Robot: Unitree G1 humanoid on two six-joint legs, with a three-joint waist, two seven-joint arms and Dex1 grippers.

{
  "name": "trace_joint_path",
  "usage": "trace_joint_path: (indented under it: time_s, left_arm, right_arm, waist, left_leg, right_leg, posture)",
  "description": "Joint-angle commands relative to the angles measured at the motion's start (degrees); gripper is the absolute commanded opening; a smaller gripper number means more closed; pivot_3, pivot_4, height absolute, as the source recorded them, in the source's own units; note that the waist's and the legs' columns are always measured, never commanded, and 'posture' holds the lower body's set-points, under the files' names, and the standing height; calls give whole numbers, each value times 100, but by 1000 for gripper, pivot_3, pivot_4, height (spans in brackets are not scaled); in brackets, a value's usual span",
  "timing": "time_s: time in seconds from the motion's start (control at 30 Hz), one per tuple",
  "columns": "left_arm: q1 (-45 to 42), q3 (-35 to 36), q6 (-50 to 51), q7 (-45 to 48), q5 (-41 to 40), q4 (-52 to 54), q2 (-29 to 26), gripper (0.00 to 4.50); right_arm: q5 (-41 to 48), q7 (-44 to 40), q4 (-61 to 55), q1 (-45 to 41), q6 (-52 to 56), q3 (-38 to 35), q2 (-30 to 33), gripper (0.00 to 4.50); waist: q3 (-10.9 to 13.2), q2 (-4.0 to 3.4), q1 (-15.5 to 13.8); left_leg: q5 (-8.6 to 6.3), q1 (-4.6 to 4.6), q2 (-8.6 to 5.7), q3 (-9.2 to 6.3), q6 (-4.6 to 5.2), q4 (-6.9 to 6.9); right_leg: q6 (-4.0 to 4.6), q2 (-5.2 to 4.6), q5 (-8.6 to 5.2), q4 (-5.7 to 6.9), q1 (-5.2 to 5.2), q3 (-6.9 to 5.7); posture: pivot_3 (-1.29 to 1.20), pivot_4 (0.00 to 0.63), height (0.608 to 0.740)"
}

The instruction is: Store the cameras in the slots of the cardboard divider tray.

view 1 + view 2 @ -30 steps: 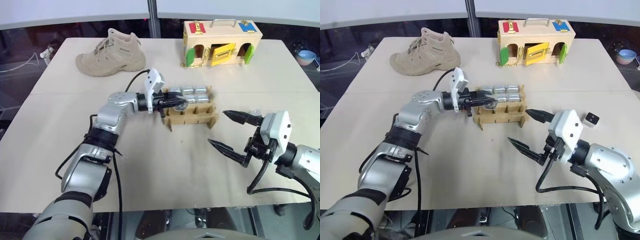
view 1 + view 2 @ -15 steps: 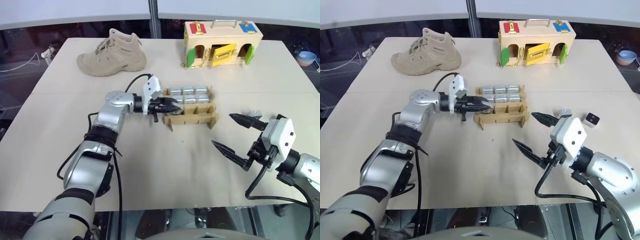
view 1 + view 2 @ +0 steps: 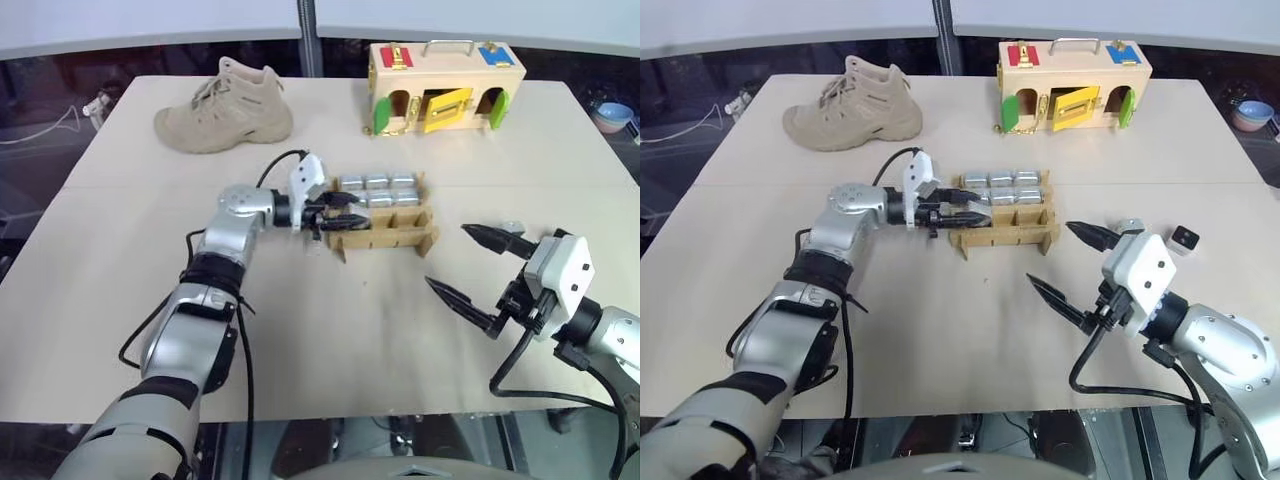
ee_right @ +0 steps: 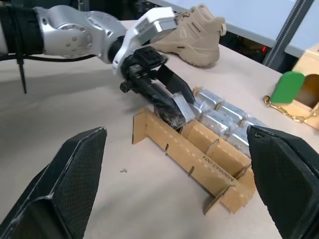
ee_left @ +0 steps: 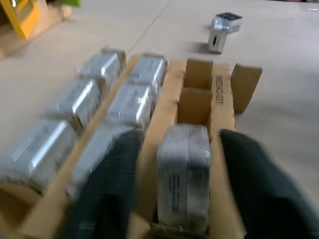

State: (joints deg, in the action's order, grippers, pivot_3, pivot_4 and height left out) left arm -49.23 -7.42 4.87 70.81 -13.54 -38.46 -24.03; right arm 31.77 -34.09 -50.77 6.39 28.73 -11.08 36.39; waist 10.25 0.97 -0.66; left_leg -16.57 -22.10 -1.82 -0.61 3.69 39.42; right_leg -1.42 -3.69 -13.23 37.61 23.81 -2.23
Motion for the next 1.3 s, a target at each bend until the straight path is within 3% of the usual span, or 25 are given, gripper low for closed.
trace_joint_path:
  time_s: [0.03, 0.17, 0.3, 0.43, 0.67, 0.7, 0.77, 0.9, 1.3]
  left_arm:
    - [180, 506, 635, -1, -590, 1053, -187, 3077]
    - [645, 731, 1313, -65, -929, 2162, -487, 3077]
    - [976, 656, 1292, -368, -661, 2626, -654, 3077]
    - [881, 149, 1144, -461, -46, 2425, -709, 3077]
    - [179, -179, 1252, -414, 195, 1583, -436, 3077]
    - [79, -218, 1199, -401, 252, 1410, -412, 2695]
    - [-79, -271, 1143, -354, 337, 1148, -370, 2361]
    - [-257, -352, 938, -157, 464, 788, -328, 707]
    - [-51, -64, 752, -186, 305, 801, -256, 685]
  right_arm:
    - [59, 210, -180, 51, 101, -169, 36, 4500]
    - [245, 368, -138, 88, 341, -406, 75, 4500]
    - [285, 351, -30, 78, 362, -488, 118, 4500]
    - [230, 313, 139, -39, 303, -426, 142, 4500]
    - [47, 223, 157, 182, 129, -437, 193, 4500]
    - [28, 214, 125, 260, 107, -463, 182, 4500]
    - [-7, 206, 50, 405, 59, -513, 159, 4500]
    - [-13, 267, -164, 672, 14, -597, 114, 4500]
    - [121, 722, -445, 382, 384, -529, 201, 4500]
  waist:
    - [0, 0, -2]
    - [-1, -2, -5]
    - [-1, -2, -21]
    - [-1, -2, -34]
    - [-1, -1, -15]
    - [-1, -1, 1]
    - [-1, -1, 5]
    - [-2, 1, -14]
    - [-3, 1, -14]
  left_leg:
    - [8, -1, 2, 0, -15, 0]
    - [9, 0, 2, -1, -16, 0]
    - [10, 5, 2, 0, -17, -1]
    - [9, 8, -2, -2, -16, 0]
    - [9, 6, -4, -2, -15, 0]
    - [9, 6, -3, 0, -15, 0]
    - [8, 9, -2, 6, -14, -1]
    - [7, 8, -2, 5, -13, -1]
    - [-1, 10, -2, 4, 1, 4]
  right_leg:
    - [0, -1, 0, 0, 1, 0]
    - [0, -5, 0, 1, 0, 1]
    - [1, -8, 0, 1, -2, 4]
    - [1, -8, 0, 3, -7, 1]
    - [0, 0, 0, 3, -7, 0]
    - [0, 4, 0, 2, -7, 1]
    - [0, 6, 0, 3, -6, 8]
    - [0, 11, 0, 3, -6, 5]
    - [0, 3, 0, 7, -8, 6]
  posture:
    - [0, 150, 740]
    - [0, 150, 740]
    - [0, 150, 740]
    - [0, 150, 740]
    - [0, 150, 740]
    - [0, 150, 740]
    - [0, 150, 740]
    - [0, 150, 740]
    - [0, 150, 740]
